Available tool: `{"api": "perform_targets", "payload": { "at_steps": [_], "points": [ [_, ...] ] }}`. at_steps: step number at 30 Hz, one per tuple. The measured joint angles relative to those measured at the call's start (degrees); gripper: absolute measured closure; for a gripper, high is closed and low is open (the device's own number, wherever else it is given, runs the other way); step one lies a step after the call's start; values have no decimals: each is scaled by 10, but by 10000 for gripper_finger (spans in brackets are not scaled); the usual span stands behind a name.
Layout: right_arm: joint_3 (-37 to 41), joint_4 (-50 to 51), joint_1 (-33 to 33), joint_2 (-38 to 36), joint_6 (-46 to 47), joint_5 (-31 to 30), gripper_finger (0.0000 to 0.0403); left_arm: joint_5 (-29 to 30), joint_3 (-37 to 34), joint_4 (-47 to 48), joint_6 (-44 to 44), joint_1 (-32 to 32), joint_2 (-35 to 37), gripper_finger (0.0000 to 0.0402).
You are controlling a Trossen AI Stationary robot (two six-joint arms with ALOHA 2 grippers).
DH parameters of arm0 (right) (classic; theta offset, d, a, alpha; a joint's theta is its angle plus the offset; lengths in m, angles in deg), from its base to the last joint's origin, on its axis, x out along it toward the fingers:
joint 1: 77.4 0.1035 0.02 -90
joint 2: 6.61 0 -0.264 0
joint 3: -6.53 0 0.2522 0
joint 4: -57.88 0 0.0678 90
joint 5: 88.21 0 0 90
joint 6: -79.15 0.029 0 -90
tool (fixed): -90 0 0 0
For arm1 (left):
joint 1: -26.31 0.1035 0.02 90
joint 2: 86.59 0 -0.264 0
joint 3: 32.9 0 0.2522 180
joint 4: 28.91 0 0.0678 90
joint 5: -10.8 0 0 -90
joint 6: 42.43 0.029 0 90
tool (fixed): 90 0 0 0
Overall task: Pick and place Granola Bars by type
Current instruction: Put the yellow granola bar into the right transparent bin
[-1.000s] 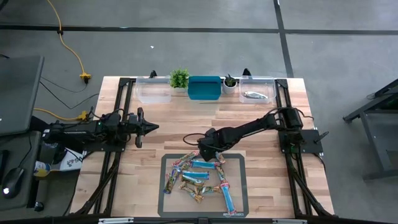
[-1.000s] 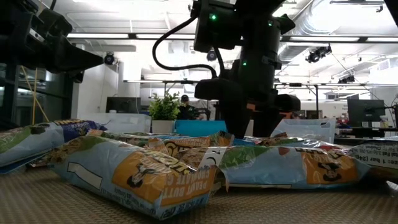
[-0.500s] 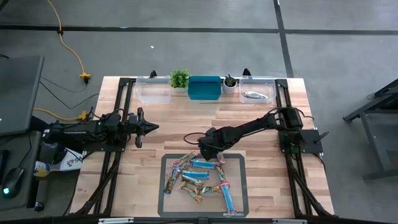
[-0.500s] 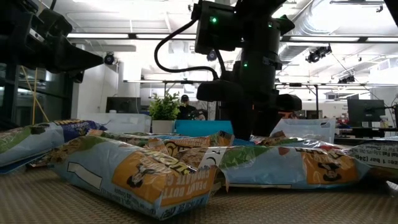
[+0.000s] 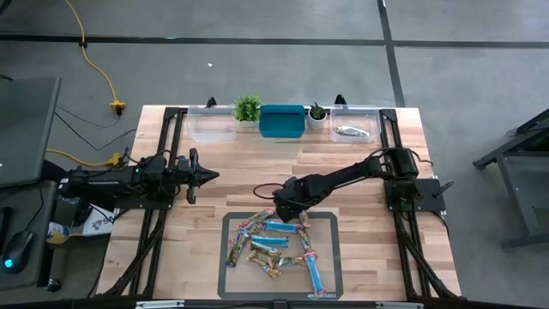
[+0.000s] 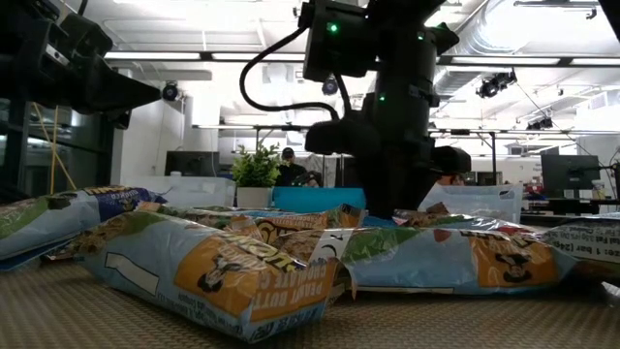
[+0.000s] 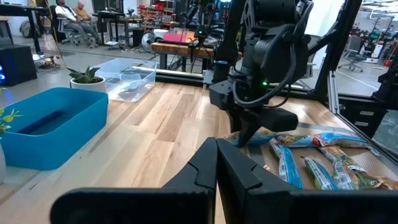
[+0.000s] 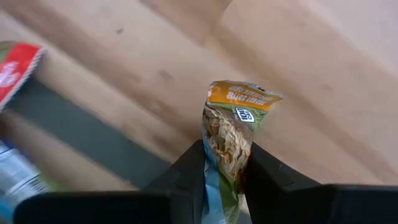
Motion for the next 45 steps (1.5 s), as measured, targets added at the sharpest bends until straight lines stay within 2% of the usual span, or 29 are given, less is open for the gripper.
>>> {"api": "perform_targets", "payload": {
  "at_steps": [5,11,22,35,40,45],
  "points": [
    [1,-24,-1,-19,-5,15,332,0,0,0,0,0,0,400],
    [0,-83,-8,-42,-39,2,333,0,0,0,0,0,0,400],
    [0,-255,-18,-75,-216,14,337,0,0,0,0,0,0,400],
    [-1,-346,-46,-135,-392,48,345,-1,0,0,0,0,0,400],
    [-1,-360,-64,-191,-443,18,345,-1,0,0,0,0,0,400],
    [-1,-360,-82,-264,-518,-42,345,-1,0,0,0,0,0,400]
  ]
}}
